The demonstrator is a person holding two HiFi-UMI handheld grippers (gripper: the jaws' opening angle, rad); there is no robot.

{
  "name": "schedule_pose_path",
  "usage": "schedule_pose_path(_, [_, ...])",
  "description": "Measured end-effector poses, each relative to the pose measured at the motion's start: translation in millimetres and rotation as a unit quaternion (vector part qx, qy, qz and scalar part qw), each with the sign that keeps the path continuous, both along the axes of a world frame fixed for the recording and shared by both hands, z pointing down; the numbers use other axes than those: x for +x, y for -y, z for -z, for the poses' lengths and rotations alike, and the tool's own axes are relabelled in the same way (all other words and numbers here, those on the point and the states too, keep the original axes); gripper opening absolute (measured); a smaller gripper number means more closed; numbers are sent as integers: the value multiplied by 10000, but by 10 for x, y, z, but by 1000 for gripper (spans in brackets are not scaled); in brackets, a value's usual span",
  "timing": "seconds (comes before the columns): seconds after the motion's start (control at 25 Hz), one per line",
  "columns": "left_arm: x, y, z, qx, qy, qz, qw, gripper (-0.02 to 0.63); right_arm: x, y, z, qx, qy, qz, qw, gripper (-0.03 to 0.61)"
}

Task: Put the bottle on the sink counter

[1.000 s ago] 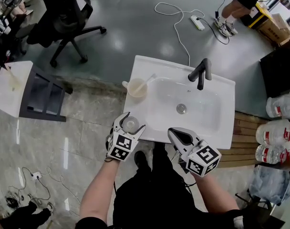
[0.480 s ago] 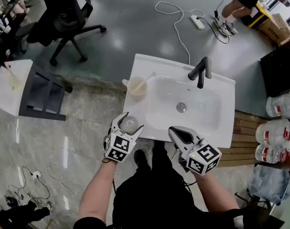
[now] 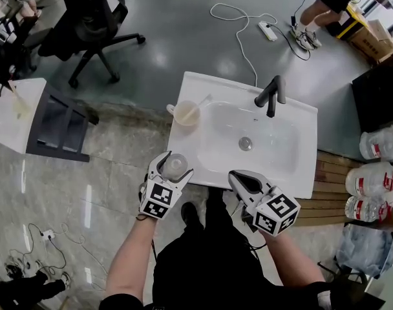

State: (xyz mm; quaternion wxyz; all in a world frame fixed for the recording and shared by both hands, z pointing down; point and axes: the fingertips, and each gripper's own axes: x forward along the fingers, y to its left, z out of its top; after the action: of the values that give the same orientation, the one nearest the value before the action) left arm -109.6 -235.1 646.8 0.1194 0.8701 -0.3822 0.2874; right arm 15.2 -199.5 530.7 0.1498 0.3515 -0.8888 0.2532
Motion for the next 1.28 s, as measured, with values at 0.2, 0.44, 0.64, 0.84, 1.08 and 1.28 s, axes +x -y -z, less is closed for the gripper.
schedule_pose_path(0.2, [-8, -10, 29, 41, -103, 131, 9999, 344, -25, -48, 10, 17, 6, 42, 10000, 14])
schedule_pose_path(0.44, [28, 39, 13, 21, -109, 143, 9998, 344, -7, -85, -10, -9, -17, 38, 10000, 14])
schedule_pose_path(0.64, [41, 40, 28, 11, -143, 184, 9997, 344, 35, -113, 10, 5, -18, 5, 10000, 14])
schedule_pose_path(0.84, [33, 42, 38, 27, -129, 226, 9997, 344, 81, -115, 19, 6, -21, -32, 10000, 14])
schedule_pose_path(1.08, [44, 17, 58, 16, -111, 144, 9998, 344, 75, -107, 59, 64, -61, -34, 10000, 14])
schedule_pose_path(1.28, [4, -51, 133, 3, -45, 76, 10000, 344, 21, -161, 179, 136, -99, -25, 9999, 14])
